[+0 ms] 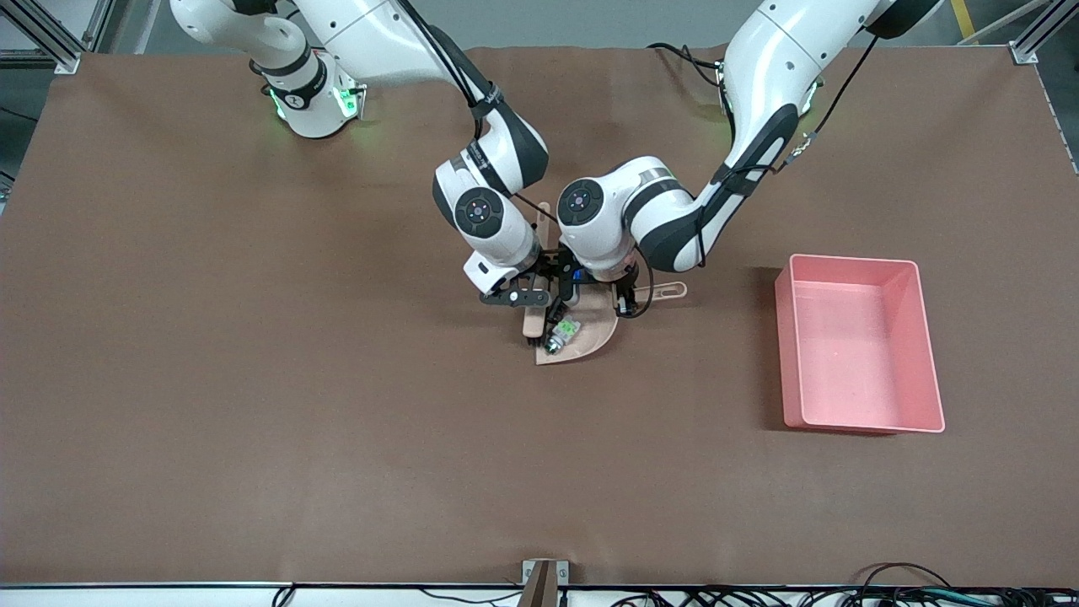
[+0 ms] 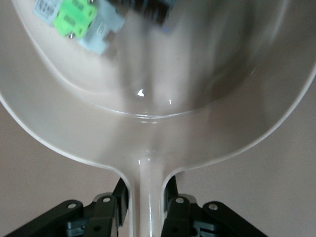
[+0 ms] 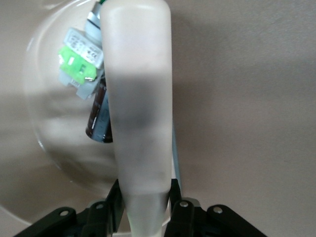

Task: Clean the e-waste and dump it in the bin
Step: 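Sweep the switch and capacitor into the dustpan with the right gripper's brush, then lift the dustpan with the left gripper while the right gripper returns the brush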

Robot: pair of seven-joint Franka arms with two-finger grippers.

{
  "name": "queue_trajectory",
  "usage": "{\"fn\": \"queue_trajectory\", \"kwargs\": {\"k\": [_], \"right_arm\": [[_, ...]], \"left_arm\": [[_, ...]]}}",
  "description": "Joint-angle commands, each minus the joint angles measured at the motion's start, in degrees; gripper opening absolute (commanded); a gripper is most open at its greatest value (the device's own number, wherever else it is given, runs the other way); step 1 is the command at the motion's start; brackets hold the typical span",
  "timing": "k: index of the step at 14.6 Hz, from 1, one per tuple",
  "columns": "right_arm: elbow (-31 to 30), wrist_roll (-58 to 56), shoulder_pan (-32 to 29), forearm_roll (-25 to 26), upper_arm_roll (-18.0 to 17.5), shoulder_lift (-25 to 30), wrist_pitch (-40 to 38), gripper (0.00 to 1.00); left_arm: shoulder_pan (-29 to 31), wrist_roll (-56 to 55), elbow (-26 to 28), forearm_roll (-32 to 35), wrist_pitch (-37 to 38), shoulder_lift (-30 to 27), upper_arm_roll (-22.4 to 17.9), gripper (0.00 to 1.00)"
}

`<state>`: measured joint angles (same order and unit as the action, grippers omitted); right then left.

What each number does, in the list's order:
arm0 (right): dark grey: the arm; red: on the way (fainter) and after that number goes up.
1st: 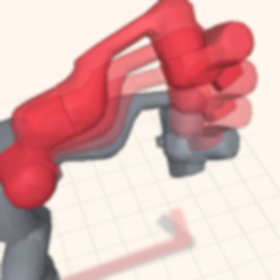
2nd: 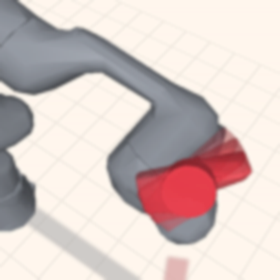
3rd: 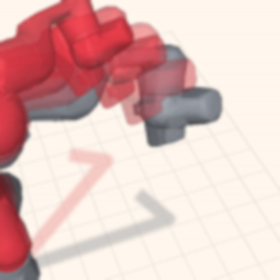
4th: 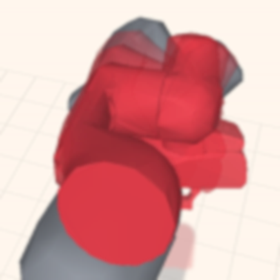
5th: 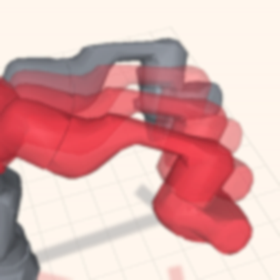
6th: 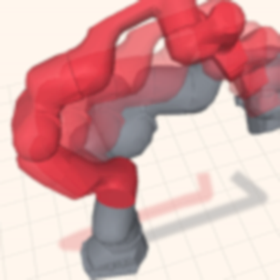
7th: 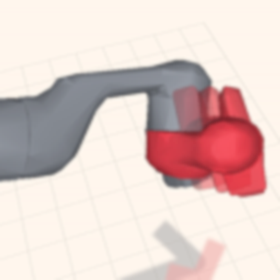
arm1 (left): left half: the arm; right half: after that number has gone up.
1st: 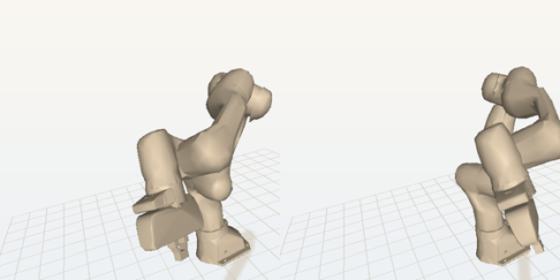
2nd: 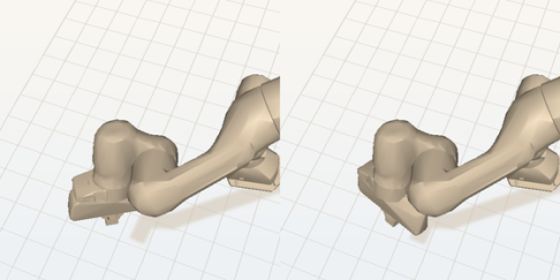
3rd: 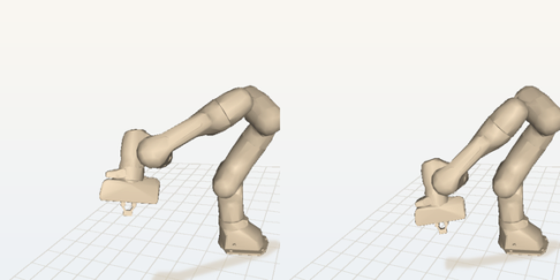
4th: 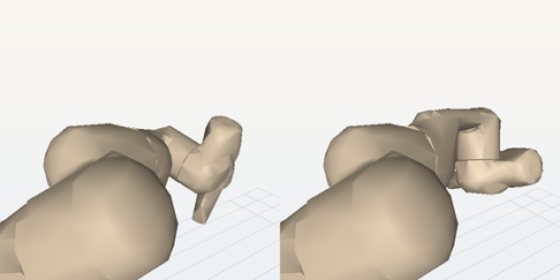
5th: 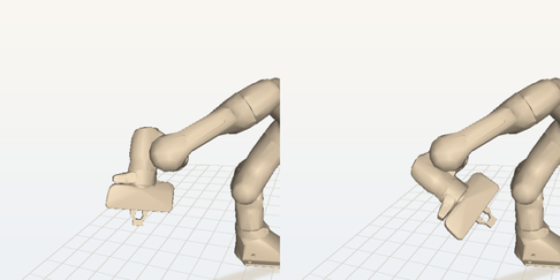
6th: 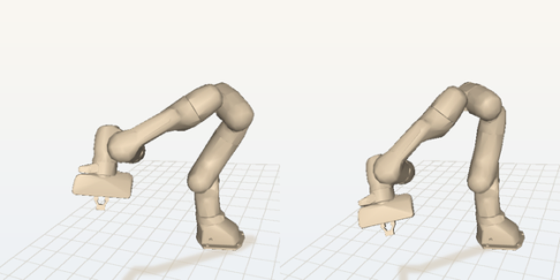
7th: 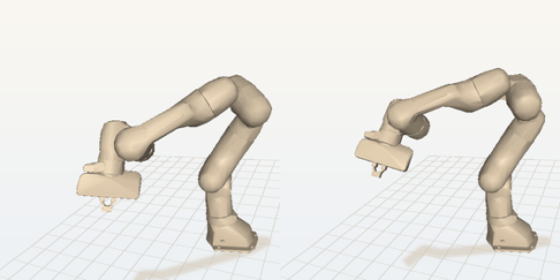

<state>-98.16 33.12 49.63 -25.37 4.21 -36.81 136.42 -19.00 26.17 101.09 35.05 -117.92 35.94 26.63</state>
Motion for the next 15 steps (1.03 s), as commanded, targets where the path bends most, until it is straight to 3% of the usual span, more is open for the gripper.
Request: {"fn": "queue_trajectory", "kwargs": {"k": [1,9,15], "right_arm": [[3.4,1.24,1.7,-2.32,0.09,-1.33,-0.01,0.01],[4.73,-3.76,-4.88,0.14,0.97,0.24,-9.83,0.01],[2.02,-12.27,-9.11,3.91,9.48,6.91,-19.25,0.01]], "left_arm": [[-0.78,-0.85,-1.42,1.34,0.41,1.86,0.09,0.01],[0.19,-0.24,-1.33,1.51,-0.3,1.42,0.18,0.01],[0.1,0.03,-1.51,1.42,-0.3,0.63,0.61,0.01]]}}
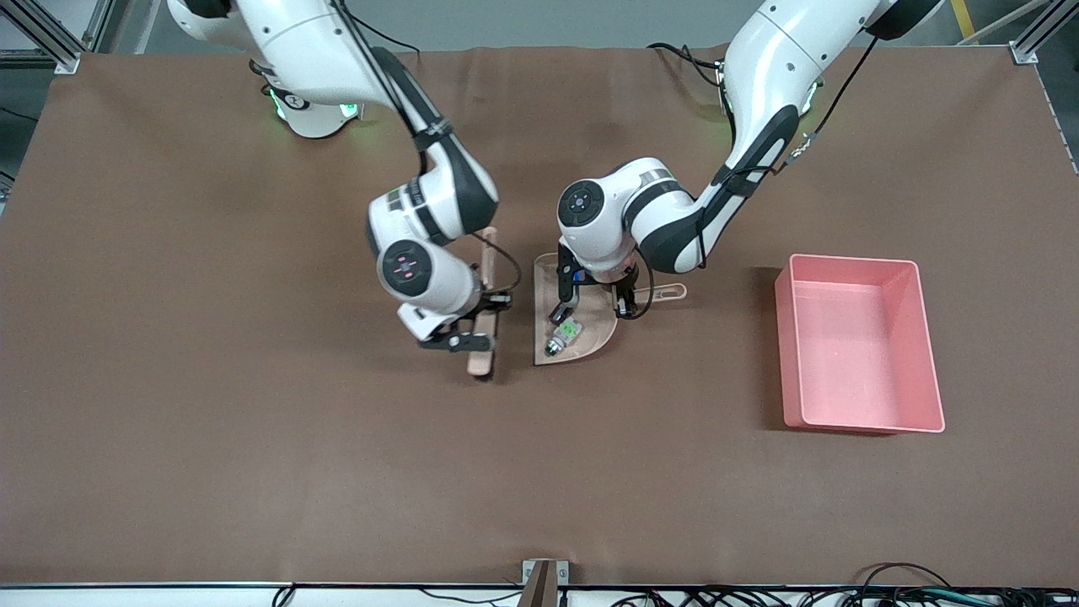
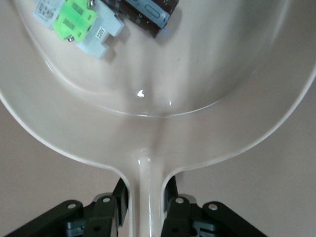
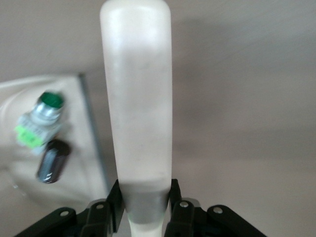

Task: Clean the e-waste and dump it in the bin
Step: 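Lift the dustpan with the left gripper while the right gripper returns the brush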

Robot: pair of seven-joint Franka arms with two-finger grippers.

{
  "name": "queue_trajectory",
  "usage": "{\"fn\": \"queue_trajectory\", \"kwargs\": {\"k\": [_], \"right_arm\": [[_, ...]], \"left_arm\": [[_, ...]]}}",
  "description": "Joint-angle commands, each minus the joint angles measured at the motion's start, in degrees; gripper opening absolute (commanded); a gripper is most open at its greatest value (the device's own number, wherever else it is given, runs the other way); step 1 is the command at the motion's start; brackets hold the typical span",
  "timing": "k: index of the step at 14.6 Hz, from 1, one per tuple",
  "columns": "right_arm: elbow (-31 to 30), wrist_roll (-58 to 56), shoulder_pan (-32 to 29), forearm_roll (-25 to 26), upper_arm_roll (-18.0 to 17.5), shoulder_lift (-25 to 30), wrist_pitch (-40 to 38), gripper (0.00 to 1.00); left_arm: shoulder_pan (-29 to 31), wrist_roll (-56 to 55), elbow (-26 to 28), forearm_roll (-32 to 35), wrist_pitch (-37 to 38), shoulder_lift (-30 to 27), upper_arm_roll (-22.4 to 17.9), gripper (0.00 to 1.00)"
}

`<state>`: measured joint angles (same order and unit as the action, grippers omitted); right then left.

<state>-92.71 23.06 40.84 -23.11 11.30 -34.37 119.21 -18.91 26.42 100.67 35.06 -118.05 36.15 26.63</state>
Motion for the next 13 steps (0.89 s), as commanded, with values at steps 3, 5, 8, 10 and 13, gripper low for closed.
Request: {"fn": "queue_trajectory", "kwargs": {"k": [3,5,8,10,13], "right_arm": [[-8.87,-5.73,-0.33,4.73,7.31,9.13,-2.05,0.01],[-12.82,-8.46,-0.41,5.45,11.01,11.76,-1.7,0.01],[-19.15,-11.71,-0.5,5.54,16.45,14.93,-0.65,0.01],[-23.63,-15.74,-0.5,5.45,19.54,16.08,3.11,0.02],[-28.21,-22.42,-1.37,5.54,23.23,15.91,7.87,0.02]], "left_arm": [[0.1,-0.31,-2.75,1.06,-0.25,0.42,0.96,0.01],[0.27,-0.23,-3.54,0.71,-0.43,0.42,1.05,0.0],[0.27,-0.23,-4.78,0.53,-0.69,0.42,1.14,0.0],[0.36,-0.23,-5.3,0.01,-1.31,0.42,1.14,0.0],[0.97,-0.31,-5.31,-1.13,-4.02,0.42,1.14,0.0]]}}
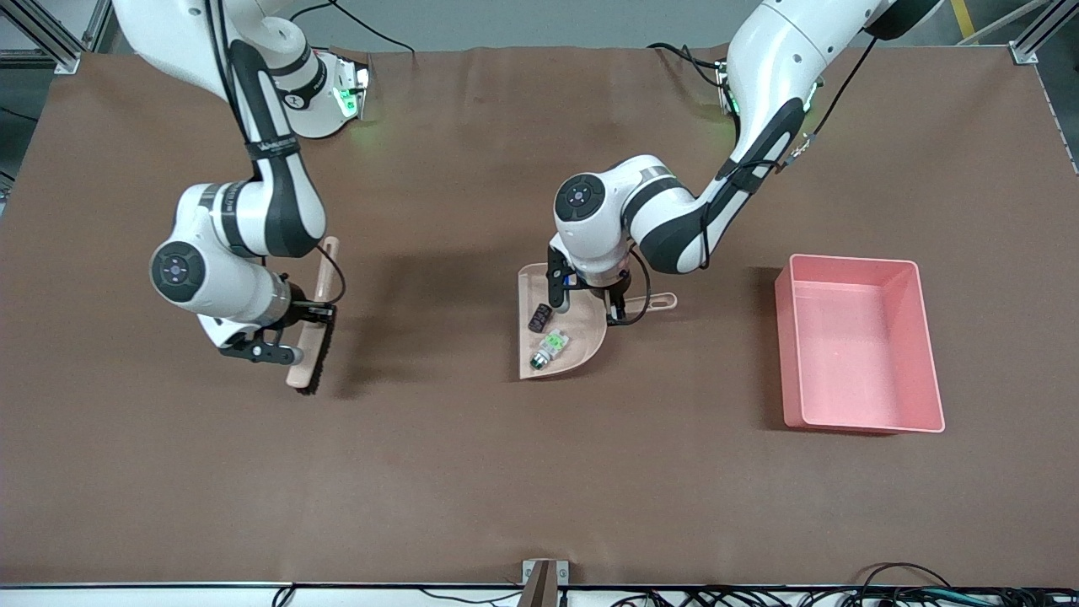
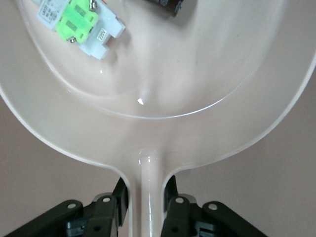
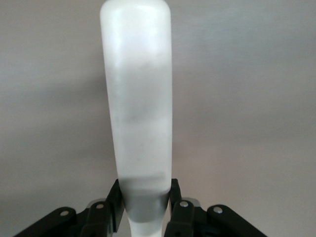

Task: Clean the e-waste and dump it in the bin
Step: 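Lift the dustpan with the left gripper while the right gripper returns the brush, then carry the dustpan with the left gripper over the pink bin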

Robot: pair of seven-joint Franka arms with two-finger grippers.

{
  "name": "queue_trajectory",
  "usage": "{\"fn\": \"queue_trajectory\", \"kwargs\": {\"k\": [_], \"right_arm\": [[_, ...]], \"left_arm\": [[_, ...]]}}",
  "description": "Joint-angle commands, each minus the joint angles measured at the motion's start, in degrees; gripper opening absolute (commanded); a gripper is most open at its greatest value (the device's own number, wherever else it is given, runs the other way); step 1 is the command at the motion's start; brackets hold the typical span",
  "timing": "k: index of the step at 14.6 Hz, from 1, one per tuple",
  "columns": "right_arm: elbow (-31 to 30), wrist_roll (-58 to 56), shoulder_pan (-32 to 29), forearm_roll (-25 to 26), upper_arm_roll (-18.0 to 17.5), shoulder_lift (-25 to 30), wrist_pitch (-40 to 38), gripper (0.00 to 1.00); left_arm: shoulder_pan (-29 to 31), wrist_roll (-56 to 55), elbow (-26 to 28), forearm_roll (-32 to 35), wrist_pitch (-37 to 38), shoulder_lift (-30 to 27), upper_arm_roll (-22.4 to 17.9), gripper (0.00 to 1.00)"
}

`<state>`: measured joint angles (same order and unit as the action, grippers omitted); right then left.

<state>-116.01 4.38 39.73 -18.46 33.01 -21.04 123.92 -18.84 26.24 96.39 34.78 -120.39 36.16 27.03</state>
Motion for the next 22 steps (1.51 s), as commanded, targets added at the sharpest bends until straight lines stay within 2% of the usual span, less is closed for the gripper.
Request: {"fn": "queue_trajectory", "kwargs": {"k": [1,3,6,11,17,22], "right_arm": [[-5.71,-6.64,-2.09,0.8,1.62,2.41,4.04,0.02],[-6.16,-12.0,-5.78,0.71,1.44,2.06,4.75,0.01],[-6.07,-14.75,-7.9,0.53,1.44,0.21,4.75,0.02],[-5.98,-14.75,-9.4,-0.43,1.18,-2.25,5.98,0.02],[-5.72,-16.42,-9.84,-4.3,0.3,-4.54,7.3,0.04],[-5.19,-16.86,-9.75,-4.83,0.39,-5.15,7.04,0.33]], "left_arm": [[1.09,-0.14,-1.12,-0.94,-2.04,0.32,0.74,0.0],[1.79,-0.14,-1.38,-2.07,-2.13,0.32,0.83,0.0],[2.84,0.13,-3.84,-2.87,-2.04,0.23,1.18,0.01],[8.9,5.56,-7.0,-5.24,-1.96,0.14,2.41,0.01],[15.23,8.48,-7.71,-8.75,-0.82,-3.89,2.59,0.01],[21.38,9.0,-7.8,-11.57,0.5,-7.5,3.02,0.01]]}}
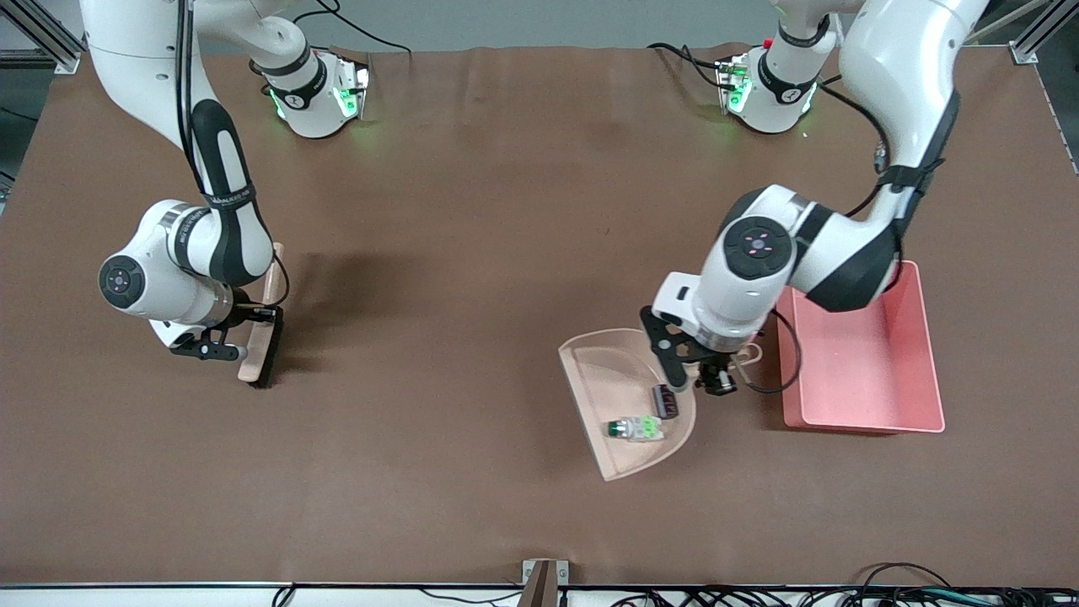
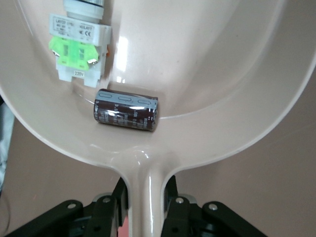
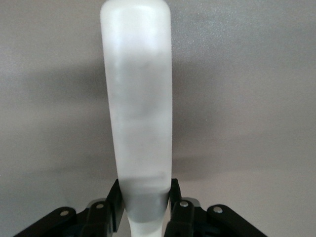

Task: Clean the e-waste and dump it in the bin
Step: 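Carry the dustpan with the left gripper over the pink bin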

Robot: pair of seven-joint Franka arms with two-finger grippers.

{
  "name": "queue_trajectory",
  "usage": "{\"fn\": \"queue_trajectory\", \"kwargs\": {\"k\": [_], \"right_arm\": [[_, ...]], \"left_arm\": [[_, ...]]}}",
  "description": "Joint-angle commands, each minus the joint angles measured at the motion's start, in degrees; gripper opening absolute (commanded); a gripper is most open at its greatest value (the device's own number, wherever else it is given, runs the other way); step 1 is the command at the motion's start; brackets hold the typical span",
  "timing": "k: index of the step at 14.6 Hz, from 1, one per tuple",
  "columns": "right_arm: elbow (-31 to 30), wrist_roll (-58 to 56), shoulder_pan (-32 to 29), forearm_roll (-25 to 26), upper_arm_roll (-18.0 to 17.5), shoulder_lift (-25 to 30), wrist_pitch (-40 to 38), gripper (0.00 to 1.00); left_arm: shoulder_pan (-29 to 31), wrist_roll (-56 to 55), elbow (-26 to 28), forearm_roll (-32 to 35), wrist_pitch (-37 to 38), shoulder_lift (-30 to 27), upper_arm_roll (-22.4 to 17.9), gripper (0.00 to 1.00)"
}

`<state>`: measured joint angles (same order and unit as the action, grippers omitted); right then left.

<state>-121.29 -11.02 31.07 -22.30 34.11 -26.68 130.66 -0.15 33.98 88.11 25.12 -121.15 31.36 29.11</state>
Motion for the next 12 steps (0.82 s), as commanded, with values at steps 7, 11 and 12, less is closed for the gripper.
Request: {"fn": "queue_trajectory", "kwargs": {"k": [7,11,12], "right_arm": [[1.84,-5.23,-1.98,-0.9,-0.62,0.58,-0.58,0.65],[6.84,-5.15,-1.89,-0.9,-0.36,1.19,-6.8,0.77],[9.03,-5.23,-1.98,-0.81,-0.1,1.45,-9.6,0.88]], "left_arm": [[11.92,10.31,0.57,-5.08,5.91,-7.54,1.39,0.01],[17.63,23.38,1.01,-4.91,6.89,-9.21,1.3,0.01],[18.86,26.2,1.44,-4.73,6.89,-9.21,1.3,0.01]]}}
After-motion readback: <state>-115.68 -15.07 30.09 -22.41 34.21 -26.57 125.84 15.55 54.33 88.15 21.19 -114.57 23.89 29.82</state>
